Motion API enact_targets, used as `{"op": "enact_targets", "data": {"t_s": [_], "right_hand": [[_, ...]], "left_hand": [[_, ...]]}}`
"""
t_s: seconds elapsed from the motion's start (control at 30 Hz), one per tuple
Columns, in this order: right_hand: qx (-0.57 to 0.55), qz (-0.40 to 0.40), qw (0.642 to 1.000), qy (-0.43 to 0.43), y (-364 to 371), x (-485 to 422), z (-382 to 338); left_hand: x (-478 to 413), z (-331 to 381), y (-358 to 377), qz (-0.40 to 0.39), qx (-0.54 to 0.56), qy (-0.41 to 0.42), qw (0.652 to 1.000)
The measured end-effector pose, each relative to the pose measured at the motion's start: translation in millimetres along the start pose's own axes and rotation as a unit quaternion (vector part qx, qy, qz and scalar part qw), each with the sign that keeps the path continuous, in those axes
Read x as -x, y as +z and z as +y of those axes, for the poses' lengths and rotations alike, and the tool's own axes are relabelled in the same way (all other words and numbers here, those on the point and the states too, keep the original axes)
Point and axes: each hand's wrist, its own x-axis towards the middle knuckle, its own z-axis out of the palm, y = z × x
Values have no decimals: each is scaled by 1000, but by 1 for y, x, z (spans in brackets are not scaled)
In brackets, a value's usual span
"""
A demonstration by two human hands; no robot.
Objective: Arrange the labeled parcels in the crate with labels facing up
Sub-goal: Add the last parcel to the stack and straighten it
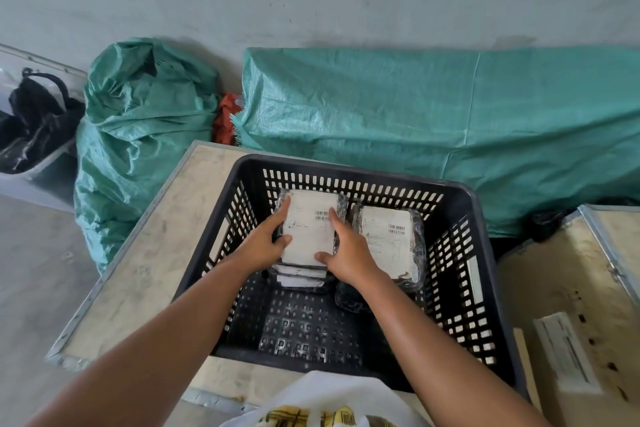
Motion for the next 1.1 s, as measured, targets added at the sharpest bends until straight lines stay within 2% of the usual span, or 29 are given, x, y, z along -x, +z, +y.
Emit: {"op": "enact_targets", "data": {"t_s": [0.1,0.23,0.4,0.57,0.77,0.87,0.97,1.03,1.1], "right_hand": [[20,-16,1000,12,0,-6,1],[41,-44,998,35,-3,-14,1],[60,-73,994,52,-5,-21,-5],[44,-67,995,63,-5,-20,-5],[-31,-11,998,51,-13,-4,-5],[-57,0,998,16,-29,12,-12],[-51,19,998,-45,-71,31,-31],[-97,35,992,-80,-114,48,-62],[-161,86,963,-198,-179,91,-118]], "left_hand": [[-6,-1,1,-5,-14,-19,1000],[-13,-5,2,-20,-37,-87,995],[-19,-9,4,-23,-18,-129,991],[-23,-4,5,-37,-68,-111,991],[-20,21,-1,-23,-136,-118,983],[-8,38,-7,30,-135,-94,986],[16,48,-6,114,-112,3,987],[33,55,0,35,-51,10,998],[52,70,-14,-66,-79,47,994]]}}
